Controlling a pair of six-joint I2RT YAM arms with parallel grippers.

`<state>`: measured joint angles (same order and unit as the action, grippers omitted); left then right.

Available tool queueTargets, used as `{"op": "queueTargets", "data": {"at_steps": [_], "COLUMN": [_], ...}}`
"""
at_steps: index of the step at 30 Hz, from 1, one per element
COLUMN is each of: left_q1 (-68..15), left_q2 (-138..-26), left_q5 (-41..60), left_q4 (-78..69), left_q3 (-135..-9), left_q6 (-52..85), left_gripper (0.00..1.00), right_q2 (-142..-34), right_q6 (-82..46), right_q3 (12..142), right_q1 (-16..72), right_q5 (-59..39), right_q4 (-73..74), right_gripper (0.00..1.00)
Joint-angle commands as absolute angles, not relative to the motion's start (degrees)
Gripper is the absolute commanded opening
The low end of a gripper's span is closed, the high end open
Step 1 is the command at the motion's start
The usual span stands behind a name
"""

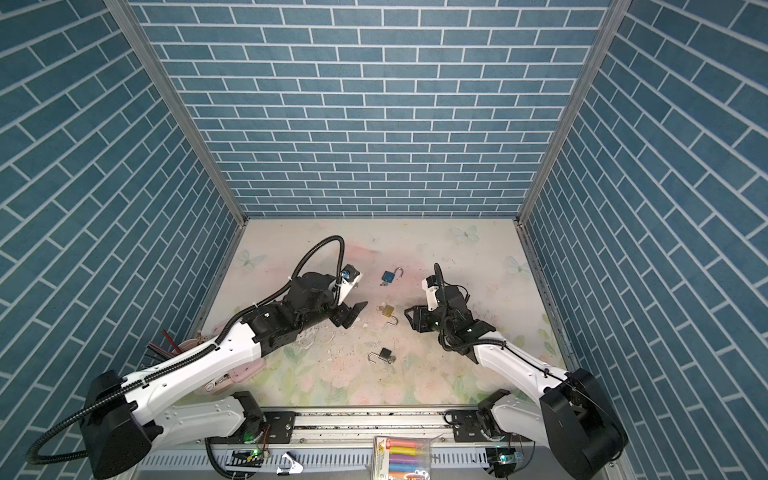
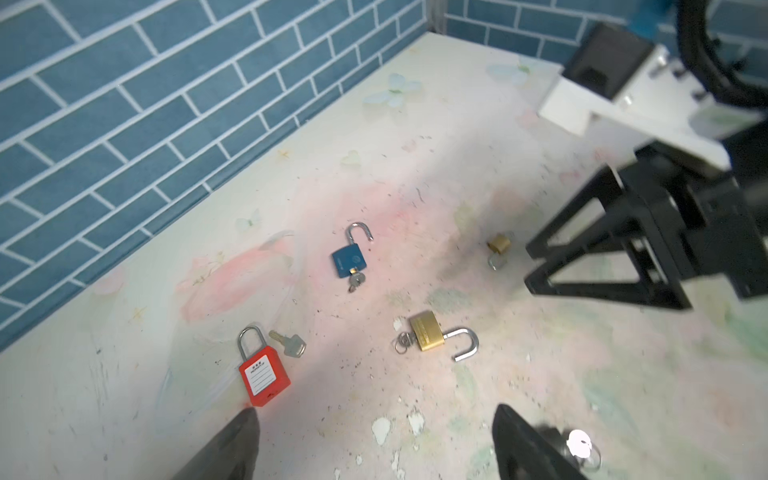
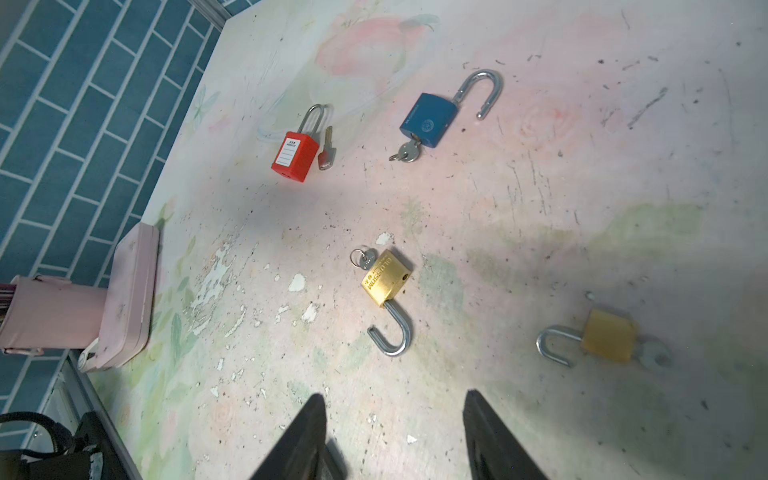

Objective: Lock with the key

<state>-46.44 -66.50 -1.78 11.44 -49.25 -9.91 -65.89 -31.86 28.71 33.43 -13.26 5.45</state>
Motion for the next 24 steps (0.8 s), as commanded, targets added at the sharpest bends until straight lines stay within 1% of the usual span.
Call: {"op": "queueTargets", "data": {"at_steps": [1,3,6,8,13,20,24], "left_q1": [-45.84,-44.99,-44.98,-44.97,-45.32,-45.31,-45.43], "left_q2": [-69.56,-75.00,-80.43,-83.64,-91.63,-101.40,-105.85], "left_q5": [1.06,2.44,0.73,0.49,3.20,2.38,3.39], "left_q4": [15.11,17.04,13.25,10.53,10.05,14.11,15.29], "left_q3": [-52.27,-56.02,-56.29,-56.16,-60.41,-68.82,-70.96], "left_q6": [-18.70,-18.43,-21.19,-22.47,-25.69,-32.13,-32.78], "left_gripper": [0.88,0.88,0.88,0.88,0.88,0.88,0.81], "right_q2": [-65.49,-67.03,-68.62,-67.95,-64.73,-65.47,-66.78], "right_q6": [-36.71,-36.90,-35.81,-35.68,-38.76,-41.09,-41.22], "right_q3": [28.66,30.40,32.23,31.70,26.58,22.85,22.80], "right_q1": [33.17,32.17,30.29,29.72,29.42,29.09,29.01], "right_q5": [-10.23,-8.51,-9.35,-10.50,-13.01,-14.85,-15.84], "right_q4": [9.80,5.27,0.33,-0.15,3.64,7.78,8.61], "right_gripper": [0.56,0.57,0.57,0.57,0.57,0.55,0.55]}}
